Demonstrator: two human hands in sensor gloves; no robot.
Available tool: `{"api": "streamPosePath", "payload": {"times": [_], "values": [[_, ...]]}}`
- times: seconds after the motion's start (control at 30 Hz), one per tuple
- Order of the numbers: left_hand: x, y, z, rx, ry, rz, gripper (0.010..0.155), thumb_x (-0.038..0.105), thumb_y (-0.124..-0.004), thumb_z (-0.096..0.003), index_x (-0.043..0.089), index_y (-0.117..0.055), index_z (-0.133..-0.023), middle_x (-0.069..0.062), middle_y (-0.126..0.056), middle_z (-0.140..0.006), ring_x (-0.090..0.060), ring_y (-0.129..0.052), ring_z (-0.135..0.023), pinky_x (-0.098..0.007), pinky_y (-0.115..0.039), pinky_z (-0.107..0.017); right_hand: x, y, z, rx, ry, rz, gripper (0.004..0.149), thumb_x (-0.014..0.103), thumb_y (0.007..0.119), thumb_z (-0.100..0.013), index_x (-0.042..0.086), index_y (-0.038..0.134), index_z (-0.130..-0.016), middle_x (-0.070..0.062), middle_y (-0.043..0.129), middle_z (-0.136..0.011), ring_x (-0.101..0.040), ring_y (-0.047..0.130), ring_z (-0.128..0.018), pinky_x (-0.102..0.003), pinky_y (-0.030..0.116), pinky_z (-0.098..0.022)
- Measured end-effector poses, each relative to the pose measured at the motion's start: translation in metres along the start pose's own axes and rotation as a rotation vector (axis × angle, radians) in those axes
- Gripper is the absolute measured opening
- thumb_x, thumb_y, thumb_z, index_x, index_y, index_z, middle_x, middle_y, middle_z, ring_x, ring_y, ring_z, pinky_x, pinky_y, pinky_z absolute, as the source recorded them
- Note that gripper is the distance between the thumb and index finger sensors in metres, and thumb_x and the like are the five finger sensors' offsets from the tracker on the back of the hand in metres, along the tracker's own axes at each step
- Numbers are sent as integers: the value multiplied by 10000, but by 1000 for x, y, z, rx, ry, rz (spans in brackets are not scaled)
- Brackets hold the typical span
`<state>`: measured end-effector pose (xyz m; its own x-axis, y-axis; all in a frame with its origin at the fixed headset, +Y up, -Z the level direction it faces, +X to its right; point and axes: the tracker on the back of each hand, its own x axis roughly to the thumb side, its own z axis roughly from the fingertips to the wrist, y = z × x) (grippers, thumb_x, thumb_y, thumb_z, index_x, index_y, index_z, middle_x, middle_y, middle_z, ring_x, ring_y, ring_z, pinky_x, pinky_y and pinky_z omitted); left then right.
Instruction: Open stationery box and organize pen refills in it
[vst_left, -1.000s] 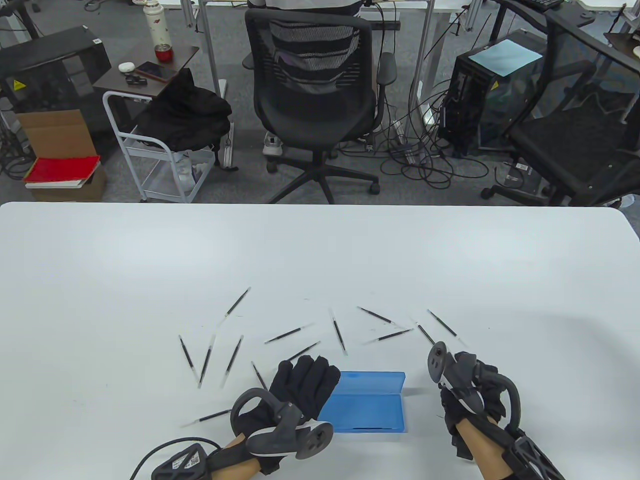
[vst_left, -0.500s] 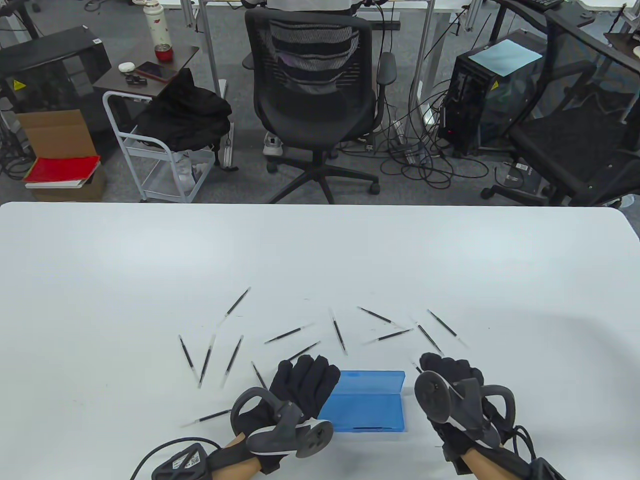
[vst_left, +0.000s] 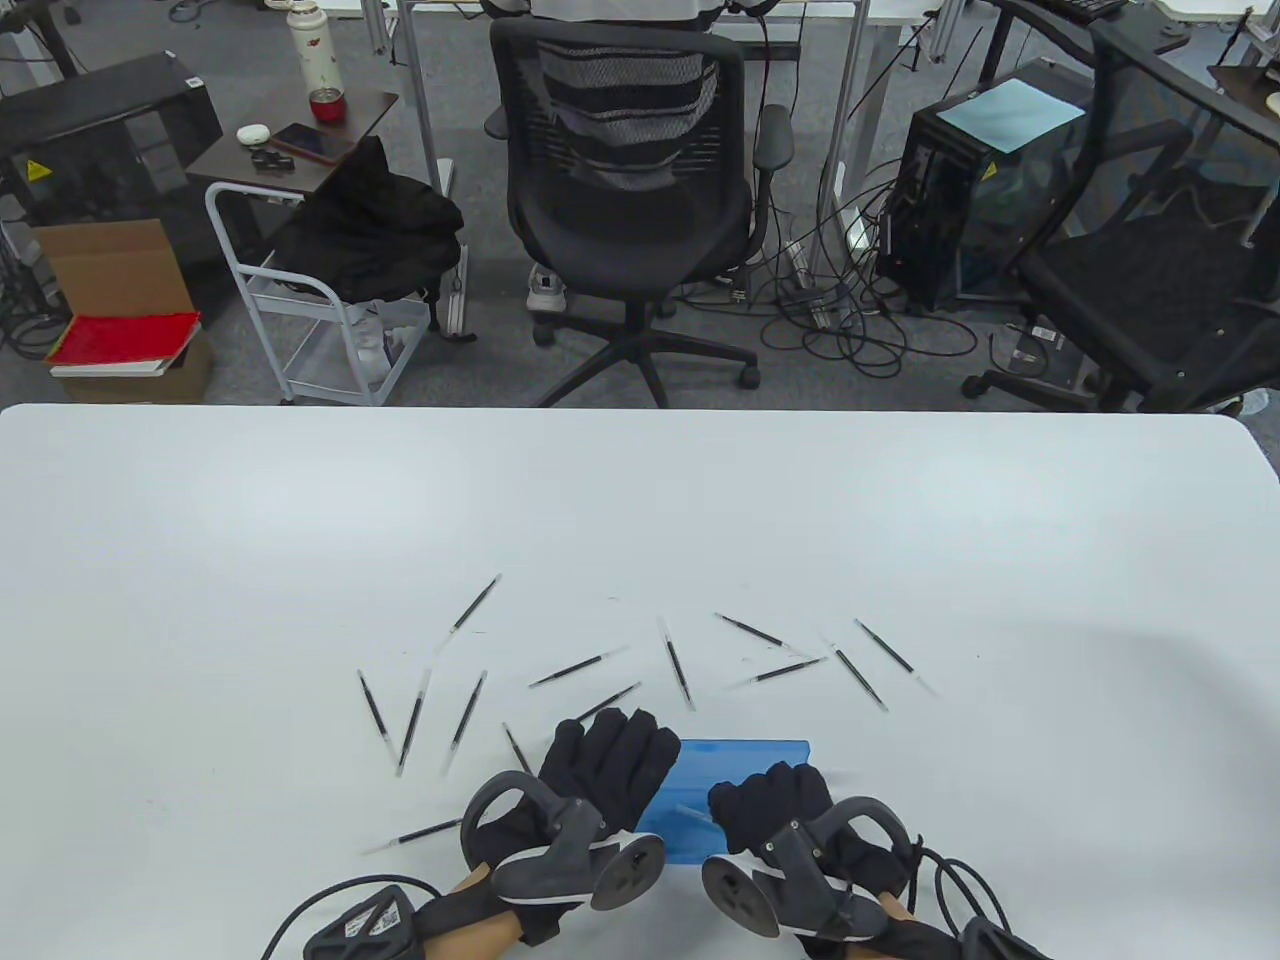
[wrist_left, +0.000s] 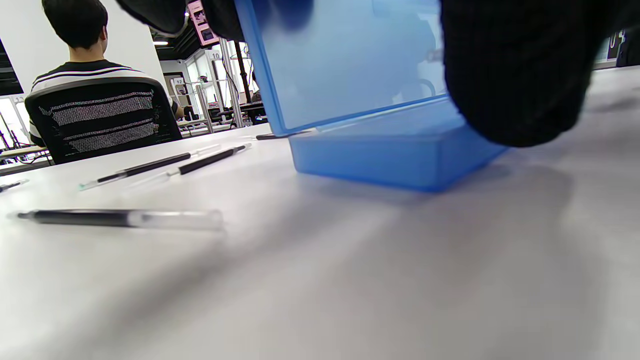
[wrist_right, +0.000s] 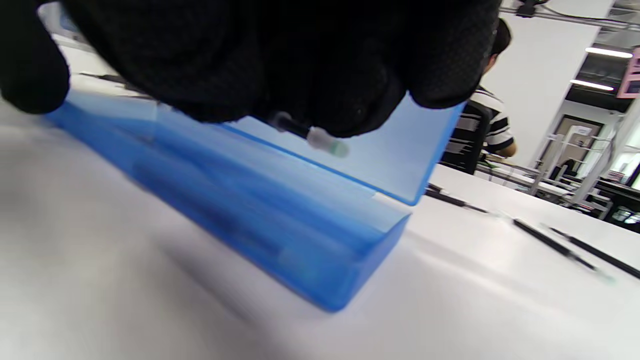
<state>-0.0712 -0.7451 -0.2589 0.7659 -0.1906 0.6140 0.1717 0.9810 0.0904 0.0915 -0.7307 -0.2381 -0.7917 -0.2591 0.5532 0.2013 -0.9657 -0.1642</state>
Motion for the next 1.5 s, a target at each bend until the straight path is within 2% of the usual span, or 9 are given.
{"api": "streamPosePath", "payload": {"times": [0.2, 0.5, 0.6, 0.77, 0.97, 1.13, 1.27, 1.5], "values": [[-1, 0, 0, -4, -1, 8, 1145, 628, -831, -429, 139, -136, -1197, -173, -204, -1287, -485, -391, -1180, -681, -471, -826, 7, 10, -9, 10, -124, 27, 564, 325, 907, -447, 180, 727, -962, -13, 976, -779, -299, 986, -687, -571, 779, -660], [-2, -1, -1, -5, -3, 13, 1147, 629, -830, -429, 140, -132, -1196, -172, -196, -1287, -484, -384, -1182, -682, -466, -828, 2, 13, -14, 28, -117, -9, 562, 328, 889, -461, 205, 709, -978, -1, 961, -817, -294, 971, -721, -561, 766, -676], [-2, -1, 0, -2, -2, 8, 1146, 628, -829, -431, 139, -131, -1197, -172, -198, -1287, -485, -387, -1180, -681, -468, -826, 0, 9, -11, -4, -117, -7, 557, 345, 893, -453, 218, 722, -968, 3, 967, -812, -286, 974, -718, -551, 771, -675], [-2, 0, 0, -2, 0, 7, 1147, 631, -828, -429, 141, -130, -1197, -171, -198, -1287, -485, -388, -1180, -680, -470, -826, -15, -11, -2, -84, -92, -68, 530, 328, 896, -456, 226, 743, -953, 9, 981, -789, -277, 986, -700, -545, 784, -663], [-2, 0, 0, -4, 0, 8, 1147, 632, -827, -430, 144, -128, -1196, -170, -196, -1286, -486, -385, -1180, -680, -470, -826, -51, -38, 6, -183, 58, -117, 521, 322, 898, -457, 224, 754, -948, 7, 988, -782, -280, 990, -692, -548, 786, -660], [-2, -1, 0, -4, 0, 10, 1148, 633, -828, -429, 144, -127, -1196, -168, -195, -1287, -487, -385, -1179, -682, -467, -826, -88, -47, 3, -211, 237, -156, 521, 313, 899, -462, 216, 753, -953, -6, 987, -786, -291, 987, -695, -556, 779, -660], [-2, -1, 0, -3, -1, 9, 1146, 632, -826, -433, 143, -124, -1196, -171, -193, -1286, -487, -383, -1179, -681, -467, -826, -114, -39, -7, -183, 388, -138, 526, 311, 899, -464, 209, 752, -959, -10, 988, -790, -295, 989, -694, -559, 782, -655], [-2, -1, 0, -2, -1, 7, 1144, 633, -824, -433, 143, -125, -1195, -170, -192, -1286, -487, -383, -1179, -680, -468, -826, -149, 3, -34, 14, 563, -132, 566, 308, 906, -466, 191, 727, -990, -34, 970, -838, -316, 973, -729, -570, 765, -668]]}}
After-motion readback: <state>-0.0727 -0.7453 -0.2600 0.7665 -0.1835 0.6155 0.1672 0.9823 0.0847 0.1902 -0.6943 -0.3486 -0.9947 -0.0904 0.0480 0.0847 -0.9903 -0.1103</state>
